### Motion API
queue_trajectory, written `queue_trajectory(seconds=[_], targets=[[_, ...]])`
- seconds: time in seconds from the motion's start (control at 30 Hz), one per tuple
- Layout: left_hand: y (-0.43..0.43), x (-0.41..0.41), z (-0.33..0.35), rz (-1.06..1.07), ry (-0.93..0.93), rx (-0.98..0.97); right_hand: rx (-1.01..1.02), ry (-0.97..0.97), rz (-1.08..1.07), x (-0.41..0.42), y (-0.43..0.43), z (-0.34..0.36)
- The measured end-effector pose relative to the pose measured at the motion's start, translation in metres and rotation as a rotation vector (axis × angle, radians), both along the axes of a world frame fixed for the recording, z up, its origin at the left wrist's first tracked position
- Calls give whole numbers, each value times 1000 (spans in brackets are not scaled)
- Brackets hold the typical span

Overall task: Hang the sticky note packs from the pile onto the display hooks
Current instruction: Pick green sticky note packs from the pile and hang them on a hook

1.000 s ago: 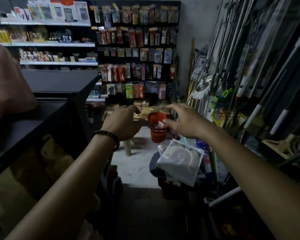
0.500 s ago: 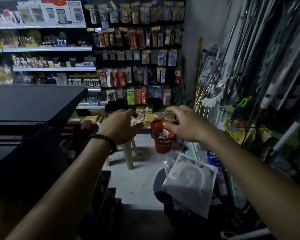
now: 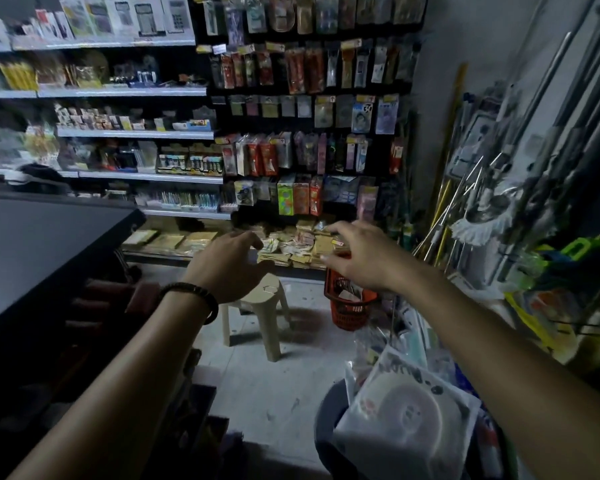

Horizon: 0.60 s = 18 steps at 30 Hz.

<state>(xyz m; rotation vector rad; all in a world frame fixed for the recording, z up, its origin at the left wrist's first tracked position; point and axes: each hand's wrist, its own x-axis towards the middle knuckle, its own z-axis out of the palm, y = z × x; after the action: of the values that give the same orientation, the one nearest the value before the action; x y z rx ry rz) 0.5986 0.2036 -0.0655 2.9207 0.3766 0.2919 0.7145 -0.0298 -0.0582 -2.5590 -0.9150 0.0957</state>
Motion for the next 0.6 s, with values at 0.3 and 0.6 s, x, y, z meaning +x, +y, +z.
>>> queue_trajectory(seconds=[0.3, 0.6], targets=[[73, 118, -38, 45, -33, 54, 18, -2, -10, 105, 97, -13], [152, 215, -49, 96, 5, -36, 3, 47, -38, 192, 172, -34]])
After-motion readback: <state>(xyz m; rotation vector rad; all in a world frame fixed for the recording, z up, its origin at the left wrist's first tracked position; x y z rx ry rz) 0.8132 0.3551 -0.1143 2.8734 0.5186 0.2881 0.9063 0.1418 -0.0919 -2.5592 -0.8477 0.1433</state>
